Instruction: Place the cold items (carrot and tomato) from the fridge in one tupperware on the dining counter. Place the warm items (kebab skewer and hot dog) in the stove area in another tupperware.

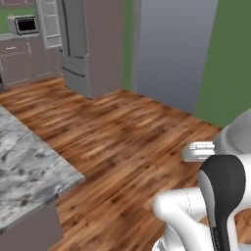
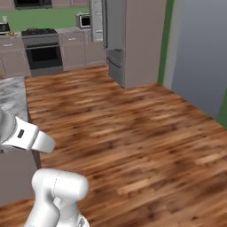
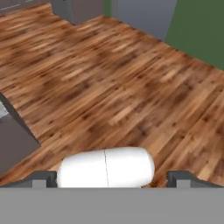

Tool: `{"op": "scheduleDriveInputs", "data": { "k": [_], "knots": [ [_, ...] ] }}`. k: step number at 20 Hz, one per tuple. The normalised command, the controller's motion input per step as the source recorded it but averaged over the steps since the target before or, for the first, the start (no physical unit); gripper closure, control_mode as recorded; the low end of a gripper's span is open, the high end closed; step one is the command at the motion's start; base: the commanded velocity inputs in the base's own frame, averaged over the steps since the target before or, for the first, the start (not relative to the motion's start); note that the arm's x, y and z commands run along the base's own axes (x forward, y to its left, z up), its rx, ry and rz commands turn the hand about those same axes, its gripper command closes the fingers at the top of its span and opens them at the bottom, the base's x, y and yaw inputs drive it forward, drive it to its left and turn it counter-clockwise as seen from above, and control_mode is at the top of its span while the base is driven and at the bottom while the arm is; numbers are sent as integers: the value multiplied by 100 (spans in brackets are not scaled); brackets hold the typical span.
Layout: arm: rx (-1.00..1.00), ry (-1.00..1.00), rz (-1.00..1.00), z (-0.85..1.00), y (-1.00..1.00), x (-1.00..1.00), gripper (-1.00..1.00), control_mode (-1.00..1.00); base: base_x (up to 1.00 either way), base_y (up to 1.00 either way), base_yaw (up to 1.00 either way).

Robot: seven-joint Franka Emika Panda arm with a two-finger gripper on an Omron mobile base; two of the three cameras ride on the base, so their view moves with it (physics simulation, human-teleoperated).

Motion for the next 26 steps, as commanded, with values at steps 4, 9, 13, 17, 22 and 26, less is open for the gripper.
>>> {"op": "scheduleDriveInputs", "data": {
  "k": [4,9,13,17,22,26],
  "knots": [
    [0,0,0,0,0,0,-100,100,100,-17,36],
    [0,0,0,0,0,0,-100,100,100,-14,43],
    [0,0,0,0,0,0,-100,100,100,-52,45],
    [0,0,0,0,0,0,-100,100,100,-51,48],
    [0,0,0,0,0,0,-100,100,100,-40,46],
    [0,0,0,0,0,0,-100,100,100,-30,34]
  ]
}}
